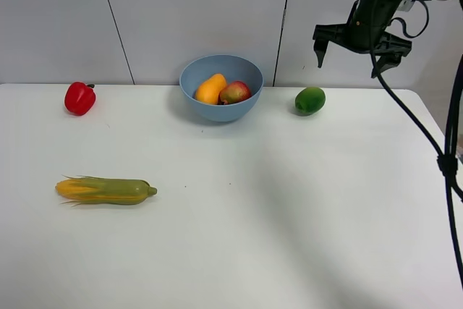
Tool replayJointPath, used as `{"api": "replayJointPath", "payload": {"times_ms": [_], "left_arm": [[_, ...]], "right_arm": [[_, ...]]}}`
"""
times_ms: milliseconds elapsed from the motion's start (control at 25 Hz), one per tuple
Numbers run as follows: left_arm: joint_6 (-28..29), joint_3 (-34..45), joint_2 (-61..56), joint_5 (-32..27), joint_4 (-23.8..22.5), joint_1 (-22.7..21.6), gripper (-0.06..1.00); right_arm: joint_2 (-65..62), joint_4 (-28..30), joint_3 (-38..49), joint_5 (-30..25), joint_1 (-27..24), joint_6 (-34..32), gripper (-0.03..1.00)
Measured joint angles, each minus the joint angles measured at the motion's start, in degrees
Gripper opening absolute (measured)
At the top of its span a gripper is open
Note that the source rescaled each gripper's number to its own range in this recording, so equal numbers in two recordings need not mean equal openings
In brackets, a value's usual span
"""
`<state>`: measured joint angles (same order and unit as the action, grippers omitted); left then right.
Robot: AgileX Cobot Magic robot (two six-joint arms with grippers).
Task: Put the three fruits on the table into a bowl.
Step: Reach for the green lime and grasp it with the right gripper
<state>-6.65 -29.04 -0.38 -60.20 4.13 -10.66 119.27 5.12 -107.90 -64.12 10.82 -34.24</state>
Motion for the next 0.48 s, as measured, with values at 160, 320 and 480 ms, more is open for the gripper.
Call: {"api": "replayJointPath", "payload": {"times_ms": [160, 320, 480], "left_arm": [[0.0, 0.0, 0.0, 0.0, 0.0, 0.0, 0.99], [0.0, 0.0, 0.0, 0.0, 0.0, 0.0, 0.99], [0.0, 0.0, 0.0, 0.0, 0.0, 0.0, 0.99]], "right_arm": [[4.0, -2.8, 0.0, 3.0, 0.0, -2.5, 1.0], [5.9, -4.4, 0.0, 6.3, -0.2, -7.1, 1.0], [6.6, -5.1, 0.0, 9.1, -1.3, -11.8, 1.0]]}}
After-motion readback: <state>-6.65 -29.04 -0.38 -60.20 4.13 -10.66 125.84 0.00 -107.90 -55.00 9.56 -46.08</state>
